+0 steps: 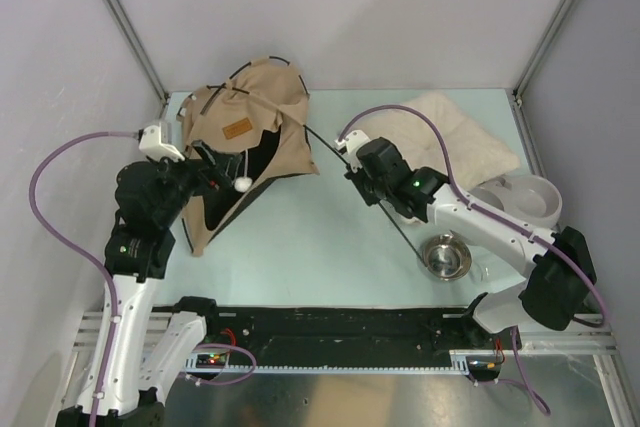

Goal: Set up the pet tent

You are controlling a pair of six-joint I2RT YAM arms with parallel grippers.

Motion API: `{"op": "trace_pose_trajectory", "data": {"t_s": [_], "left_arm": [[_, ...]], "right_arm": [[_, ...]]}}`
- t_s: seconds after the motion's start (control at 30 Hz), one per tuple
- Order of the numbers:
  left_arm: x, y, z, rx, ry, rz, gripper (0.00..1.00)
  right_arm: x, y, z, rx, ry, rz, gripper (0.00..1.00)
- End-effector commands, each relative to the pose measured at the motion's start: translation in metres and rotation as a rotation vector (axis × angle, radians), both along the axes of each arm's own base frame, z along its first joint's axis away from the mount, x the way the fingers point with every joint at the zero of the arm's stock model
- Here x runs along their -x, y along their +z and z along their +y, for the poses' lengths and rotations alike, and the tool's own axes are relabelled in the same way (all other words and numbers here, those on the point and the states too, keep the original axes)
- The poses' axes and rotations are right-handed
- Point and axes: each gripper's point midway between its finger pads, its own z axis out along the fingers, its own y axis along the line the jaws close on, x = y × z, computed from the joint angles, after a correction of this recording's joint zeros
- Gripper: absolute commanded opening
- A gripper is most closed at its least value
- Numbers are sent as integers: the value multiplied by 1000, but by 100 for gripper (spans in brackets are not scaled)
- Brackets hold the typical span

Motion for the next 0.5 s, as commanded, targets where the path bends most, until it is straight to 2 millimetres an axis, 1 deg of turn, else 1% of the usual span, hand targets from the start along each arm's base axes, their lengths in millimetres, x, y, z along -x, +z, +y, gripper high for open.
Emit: {"op": "trace_pose_trajectory", "data": {"t_s": [0.0,0.03,0.07,0.13,0.27,0.4,0.47], "left_arm": [[6,14,-17,-7,-112,-31,95],[7,14,-21,0,-136,-27,94],[8,13,-23,6,-150,-23,94],[9,12,-26,11,-168,-17,94],[10,12,-27,11,-172,-19,94],[12,14,-26,5,-169,-29,94],[13,16,-25,2,-167,-38,94]], "right_arm": [[8,27,19,-158,39,-8,0],[11,30,23,-175,26,-11,0],[10,34,23,-180,-9,-30,0],[16,40,27,-199,-77,-57,0],[31,52,38,-229,-171,-131,0],[48,60,52,-235,-208,-200,0],[53,63,57,-247,-226,-219,0]]}}
